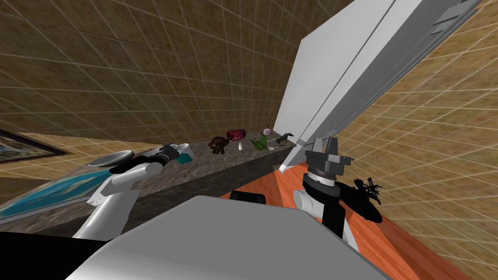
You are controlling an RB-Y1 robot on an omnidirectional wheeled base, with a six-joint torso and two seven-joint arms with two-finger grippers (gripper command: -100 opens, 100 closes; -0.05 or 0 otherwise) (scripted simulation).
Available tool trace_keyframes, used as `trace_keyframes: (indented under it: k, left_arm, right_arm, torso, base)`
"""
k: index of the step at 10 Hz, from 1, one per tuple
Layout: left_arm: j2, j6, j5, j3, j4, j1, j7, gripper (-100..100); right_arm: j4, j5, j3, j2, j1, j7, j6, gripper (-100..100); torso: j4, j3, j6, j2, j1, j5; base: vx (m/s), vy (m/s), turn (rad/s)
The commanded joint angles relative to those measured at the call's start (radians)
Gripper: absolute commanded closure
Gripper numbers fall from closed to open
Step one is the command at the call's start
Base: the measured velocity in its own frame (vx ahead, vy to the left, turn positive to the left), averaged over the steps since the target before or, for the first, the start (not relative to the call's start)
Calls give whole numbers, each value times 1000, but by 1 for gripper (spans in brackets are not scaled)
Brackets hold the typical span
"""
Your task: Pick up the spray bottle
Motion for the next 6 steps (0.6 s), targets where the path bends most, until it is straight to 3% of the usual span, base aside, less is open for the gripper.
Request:
trace_keyframes:
  k: [1,3,4,5,6]
  left_arm:
    - [22,-14,50,10,50,0,-50,-100]
    - [22,-14,102,10,57,0,-100,-100]
    - [22,-14,117,10,57,0,-100,-100]
    - [49,-25,154,38,106,-6,-145,-100]
    - [49,-25,192,38,124,-6,-175,-100]
  right_arm:
    - [0,0,0,0,0,0,0,0]
    - [0,0,0,0,0,0,0,0]
    - [0,0,0,0,0,0,0,0]
    - [0,0,0,0,0,0,0,0]
    - [0,0,0,0,0,0,0,0]
  torso:
    - [0,0,0,0,0,0]
    - [0,0,0,1,2,0]
    - [0,1,0,1,3,1]
    - [0,1,0,2,4,1]
    - [0,0,0,1,2,0]
  base:
    - [18,-62,-32]
    - [2,-14,4]
    - [-3,7,-1]
    - [13,-44,-70]
    - [13,-60,-29]
